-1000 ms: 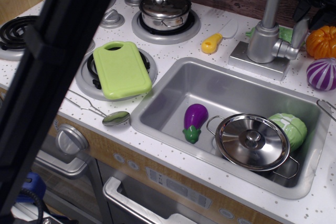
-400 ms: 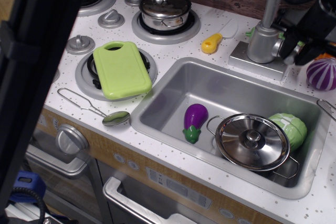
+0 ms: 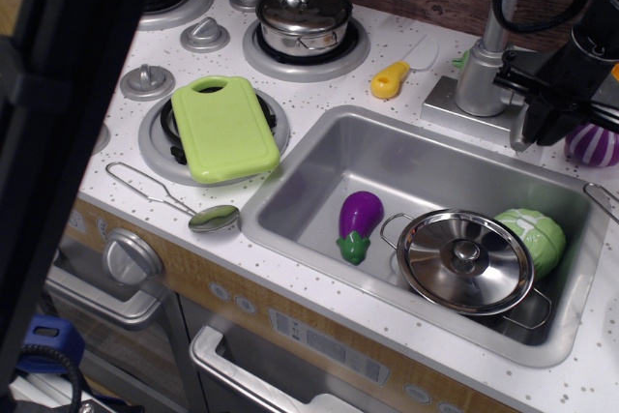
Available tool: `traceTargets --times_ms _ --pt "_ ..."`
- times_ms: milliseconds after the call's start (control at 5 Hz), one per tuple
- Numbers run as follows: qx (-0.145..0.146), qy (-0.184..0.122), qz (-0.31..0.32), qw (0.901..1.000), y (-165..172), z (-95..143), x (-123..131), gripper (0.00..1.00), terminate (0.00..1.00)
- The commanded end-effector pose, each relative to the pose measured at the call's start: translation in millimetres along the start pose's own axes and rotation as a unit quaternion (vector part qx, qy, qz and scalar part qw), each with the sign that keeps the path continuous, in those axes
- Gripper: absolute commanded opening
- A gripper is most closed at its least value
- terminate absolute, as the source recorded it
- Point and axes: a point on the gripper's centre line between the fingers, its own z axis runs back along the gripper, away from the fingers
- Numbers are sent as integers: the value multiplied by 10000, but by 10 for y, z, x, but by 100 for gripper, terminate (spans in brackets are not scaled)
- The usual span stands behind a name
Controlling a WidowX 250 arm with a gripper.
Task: Turn lever vertical to front
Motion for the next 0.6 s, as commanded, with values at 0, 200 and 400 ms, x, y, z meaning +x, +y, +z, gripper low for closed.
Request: traceTargets --times_ms 0,200,400 --pt "-1 322 -304 9990 146 413 190 100 0" --pt "-52 911 -604 9940 190 499 148 100 0" --pt "-308 1074 -734 9910 206 509 115 100 100"
